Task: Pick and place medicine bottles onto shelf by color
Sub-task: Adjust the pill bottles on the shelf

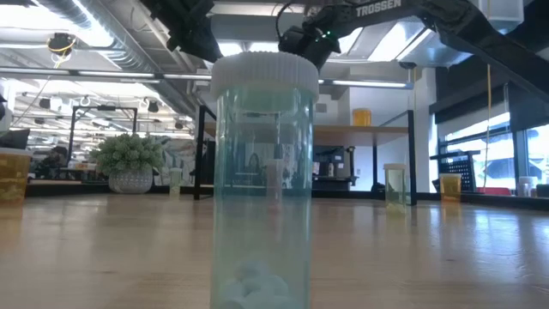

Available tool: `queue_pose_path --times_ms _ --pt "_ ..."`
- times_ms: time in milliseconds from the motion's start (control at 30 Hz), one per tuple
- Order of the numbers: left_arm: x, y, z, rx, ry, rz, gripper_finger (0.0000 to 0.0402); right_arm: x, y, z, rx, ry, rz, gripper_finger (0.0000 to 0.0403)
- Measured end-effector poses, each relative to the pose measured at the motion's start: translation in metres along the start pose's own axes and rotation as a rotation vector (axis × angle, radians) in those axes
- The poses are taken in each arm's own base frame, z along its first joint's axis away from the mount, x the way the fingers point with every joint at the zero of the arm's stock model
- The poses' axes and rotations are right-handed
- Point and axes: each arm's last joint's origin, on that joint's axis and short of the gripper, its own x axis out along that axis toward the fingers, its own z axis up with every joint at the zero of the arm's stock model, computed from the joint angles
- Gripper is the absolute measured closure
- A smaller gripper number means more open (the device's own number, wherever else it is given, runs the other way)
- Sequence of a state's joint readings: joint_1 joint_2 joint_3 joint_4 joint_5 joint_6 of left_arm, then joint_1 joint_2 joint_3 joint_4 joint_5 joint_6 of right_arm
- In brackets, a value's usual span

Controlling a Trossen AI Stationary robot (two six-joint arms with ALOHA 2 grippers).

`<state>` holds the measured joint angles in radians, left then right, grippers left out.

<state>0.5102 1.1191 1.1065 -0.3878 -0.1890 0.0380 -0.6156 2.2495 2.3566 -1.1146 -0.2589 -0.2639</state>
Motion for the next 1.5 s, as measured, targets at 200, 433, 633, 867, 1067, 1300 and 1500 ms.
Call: queue_pose_path --times_ms 200,433,633,867,1067,1300,1500 --pt "0.0 0.0 0.0 0.0 0.0 0.0 0.0253 -0.005 0.003 -0.008 0.019 0.076 0.021 0.0237" --pt "0.0 0.0 0.0 0.0 0.0 0.0 0.0253 -0.021 0.006 -0.007 0.011 0.063 0.01 0.0237" --pt "0.0 0.0 0.0 -0.001 0.0 0.0 0.0253 -0.041 0.007 -0.004 -0.002 0.04 -0.084 0.0237" --pt "0.0 0.0 0.0 -0.001 0.0 0.0 0.0253 -0.064 0.011 -0.002 -0.01 -0.005 -0.116 0.0237" --pt "0.0 0.0 0.0 -0.001 0.0 0.0 0.0253 -0.095 0.02 -0.001 -0.023 -0.067 -0.135 0.0237" --pt "0.0 0.0 0.0 -0.001 0.0 0.0 0.0253 -0.137 0.046 -0.003 -0.07 -0.122 -0.129 0.0237" --pt "0.0 0.0 0.0 -0.002 0.0 0.0 0.0253 -0.146 0.068 -0.012 -0.105 -0.05 -0.038 0.0237"
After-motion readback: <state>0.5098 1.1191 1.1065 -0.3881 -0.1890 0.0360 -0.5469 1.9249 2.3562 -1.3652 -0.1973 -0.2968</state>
